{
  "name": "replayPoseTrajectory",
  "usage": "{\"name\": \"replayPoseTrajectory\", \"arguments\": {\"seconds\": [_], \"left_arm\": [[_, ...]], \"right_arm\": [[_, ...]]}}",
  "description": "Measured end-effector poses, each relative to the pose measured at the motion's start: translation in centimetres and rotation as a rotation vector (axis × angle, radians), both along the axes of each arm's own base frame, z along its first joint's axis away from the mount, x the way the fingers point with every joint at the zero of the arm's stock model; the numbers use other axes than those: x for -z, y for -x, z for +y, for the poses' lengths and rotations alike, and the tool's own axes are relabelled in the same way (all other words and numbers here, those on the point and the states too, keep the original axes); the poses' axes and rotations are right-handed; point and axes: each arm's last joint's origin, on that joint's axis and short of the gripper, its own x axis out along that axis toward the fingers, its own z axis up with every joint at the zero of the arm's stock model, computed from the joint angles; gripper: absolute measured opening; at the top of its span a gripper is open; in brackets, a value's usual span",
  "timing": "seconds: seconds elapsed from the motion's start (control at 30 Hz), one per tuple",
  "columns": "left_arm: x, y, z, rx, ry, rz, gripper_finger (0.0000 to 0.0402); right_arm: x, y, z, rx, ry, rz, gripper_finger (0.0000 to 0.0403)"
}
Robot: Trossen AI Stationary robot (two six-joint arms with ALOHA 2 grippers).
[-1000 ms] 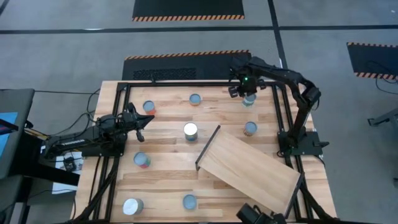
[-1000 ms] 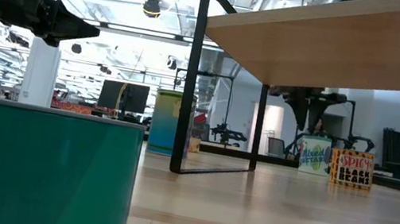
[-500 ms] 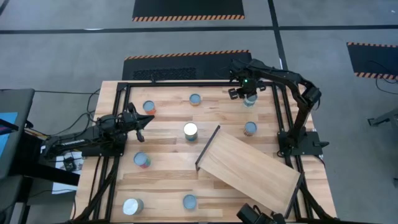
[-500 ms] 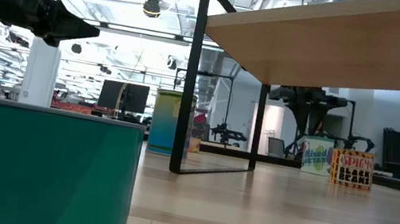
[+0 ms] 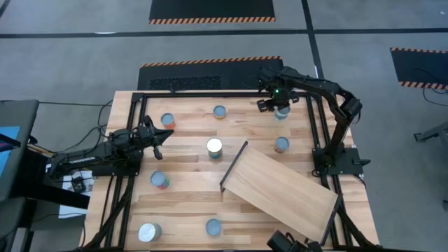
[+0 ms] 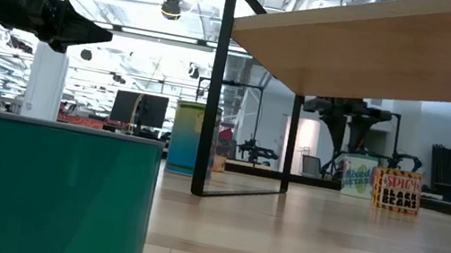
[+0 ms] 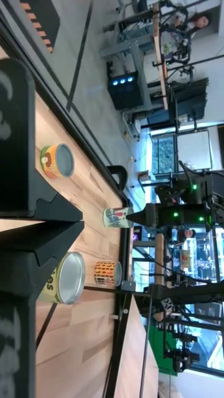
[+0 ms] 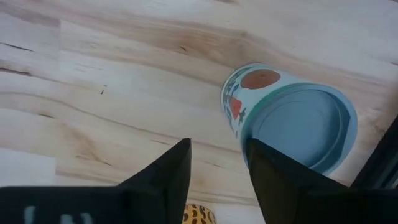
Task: Pick and place cans onto a shelf
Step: Put the canned mixed vegetables on the shelf
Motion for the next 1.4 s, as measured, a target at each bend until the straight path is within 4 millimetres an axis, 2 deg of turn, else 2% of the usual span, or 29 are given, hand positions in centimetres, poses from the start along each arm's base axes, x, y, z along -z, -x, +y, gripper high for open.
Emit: {"name": "replayPoseTrajectory", "arguments": {"seconds": [0.17, 0.43, 0.6, 1.2, 1.4], "left_arm": [[0.0, 0.0, 0.0, 0.000, 0.000, 0.000, 0.0000], [0.0, 0.0, 0.0, 0.000, 0.000, 0.000, 0.0000], [0.0, 0.0, 0.0, 0.000, 0.000, 0.000, 0.0000], [0.0, 0.0, 0.0, 0.000, 0.001, 0.001, 0.0000], [0.0, 0.0, 0.0, 0.000, 0.001, 0.001, 0.0000]], "right_arm": [[-0.3, 0.0, 0.0, -0.003, -0.006, 0.008, 0.0204], [-2.0, -0.6, 0.0, -0.032, 0.019, -0.008, 0.0205], [-1.7, 0.1, -0.2, -0.001, 0.025, 0.052, 0.0200], [-1.2, -0.1, -0.3, 0.036, 0.035, 0.056, 0.0177], [0.7, 0.3, 0.0, 0.054, 0.018, 0.034, 0.0175]]}}
